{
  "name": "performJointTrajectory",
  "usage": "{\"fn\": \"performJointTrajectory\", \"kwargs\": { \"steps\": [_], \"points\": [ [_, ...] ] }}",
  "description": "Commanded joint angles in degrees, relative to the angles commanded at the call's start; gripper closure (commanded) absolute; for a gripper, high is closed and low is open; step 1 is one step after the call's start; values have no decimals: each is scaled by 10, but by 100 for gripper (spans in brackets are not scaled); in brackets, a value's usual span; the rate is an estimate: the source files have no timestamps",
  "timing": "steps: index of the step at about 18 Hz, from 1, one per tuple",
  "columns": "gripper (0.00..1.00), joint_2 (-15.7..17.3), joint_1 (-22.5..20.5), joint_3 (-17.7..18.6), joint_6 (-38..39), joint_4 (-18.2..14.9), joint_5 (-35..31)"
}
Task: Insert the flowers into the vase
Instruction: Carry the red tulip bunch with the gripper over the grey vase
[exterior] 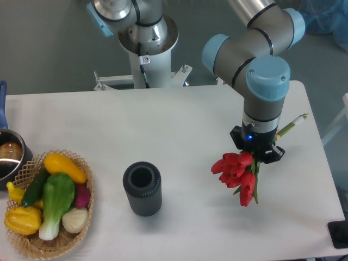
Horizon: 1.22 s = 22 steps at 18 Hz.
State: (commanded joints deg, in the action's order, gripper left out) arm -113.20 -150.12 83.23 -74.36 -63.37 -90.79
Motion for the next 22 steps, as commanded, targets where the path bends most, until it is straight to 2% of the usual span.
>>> {"fn": "performJointTrajectory", "kwargs": {
  "steps": [3, 7, 9, 12, 15, 18, 19, 22],
  "points": [
    [100, 3, 2, 0, 0, -1, 2],
    [100, 8, 7, 4, 13, 0, 49],
    [100, 31, 9, 24, 27, 7, 88],
    [100, 75, 5, 63, 68, 50, 169],
    [100, 119, 1, 98, 110, 58, 249],
    [100, 147, -7, 104, 126, 59, 333],
    [100, 156, -11, 104, 127, 63, 388],
    [100, 157, -22, 106, 129, 76, 524]
  ]
}}
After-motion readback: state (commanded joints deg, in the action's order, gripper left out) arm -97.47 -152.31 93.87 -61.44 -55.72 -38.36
